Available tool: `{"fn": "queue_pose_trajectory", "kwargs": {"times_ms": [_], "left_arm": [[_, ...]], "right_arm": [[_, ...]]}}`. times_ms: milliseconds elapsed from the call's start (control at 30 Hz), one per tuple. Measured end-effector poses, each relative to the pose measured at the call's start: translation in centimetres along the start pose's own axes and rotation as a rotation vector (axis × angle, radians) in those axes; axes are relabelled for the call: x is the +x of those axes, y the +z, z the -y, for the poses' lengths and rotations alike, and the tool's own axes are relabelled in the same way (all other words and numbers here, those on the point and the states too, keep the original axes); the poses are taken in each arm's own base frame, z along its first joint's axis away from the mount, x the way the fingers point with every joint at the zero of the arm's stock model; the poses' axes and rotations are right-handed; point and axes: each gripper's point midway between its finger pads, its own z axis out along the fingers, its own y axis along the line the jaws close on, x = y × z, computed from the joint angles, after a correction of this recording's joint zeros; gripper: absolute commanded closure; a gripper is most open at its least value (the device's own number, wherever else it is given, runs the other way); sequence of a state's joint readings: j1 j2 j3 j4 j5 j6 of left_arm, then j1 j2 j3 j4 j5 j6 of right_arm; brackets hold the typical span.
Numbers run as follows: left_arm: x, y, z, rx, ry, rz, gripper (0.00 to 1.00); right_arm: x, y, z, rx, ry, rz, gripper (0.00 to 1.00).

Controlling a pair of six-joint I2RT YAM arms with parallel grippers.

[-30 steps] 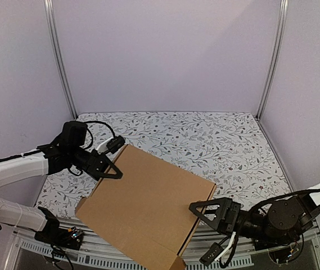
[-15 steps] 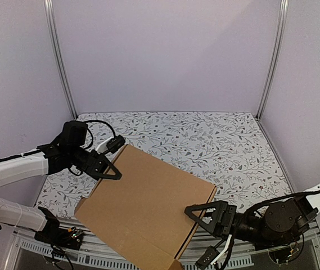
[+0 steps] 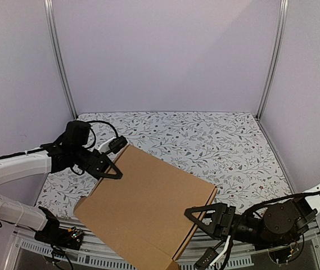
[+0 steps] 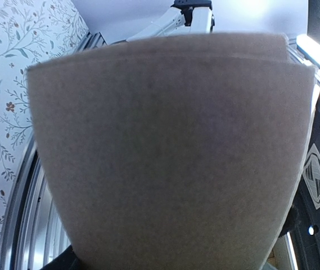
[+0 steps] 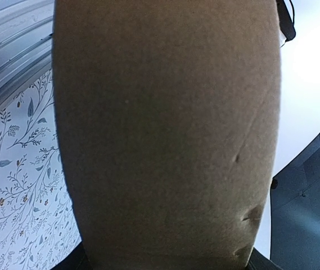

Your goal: Fold the paper box

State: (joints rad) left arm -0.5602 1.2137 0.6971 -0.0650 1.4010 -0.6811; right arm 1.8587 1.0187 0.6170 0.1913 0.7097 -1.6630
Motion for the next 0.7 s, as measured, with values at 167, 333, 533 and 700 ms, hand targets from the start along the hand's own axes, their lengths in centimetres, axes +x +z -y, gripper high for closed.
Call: {"fn": "queue_pose_trajectory", "kwargs": {"times_ms": [167, 333, 533, 700], "left_arm": [[-0.2, -0.1, -0.2, -0.012, 0.016, 0.012, 0.14], [-1.1, -0.6, -0.5, -0.06, 0.055, 0.063, 0.01], [-2.5, -2.0, -0.7, -0.136, 0.082, 0.14, 0.0], [-5.4, -4.8, 0.1, -0.328, 0.173, 0.288, 0.0]], "right_arm": [[0.2, 0.0, 0.1, 0.003, 0.019, -0.011, 0.53], [1.0, -0.1, 0.2, 0.008, 0.079, -0.058, 0.56], [2.2, -0.2, 0.2, 0.013, 0.177, -0.116, 0.6], [3.9, -0.4, 0.1, 0.027, 0.295, -0.177, 0.6]]}}
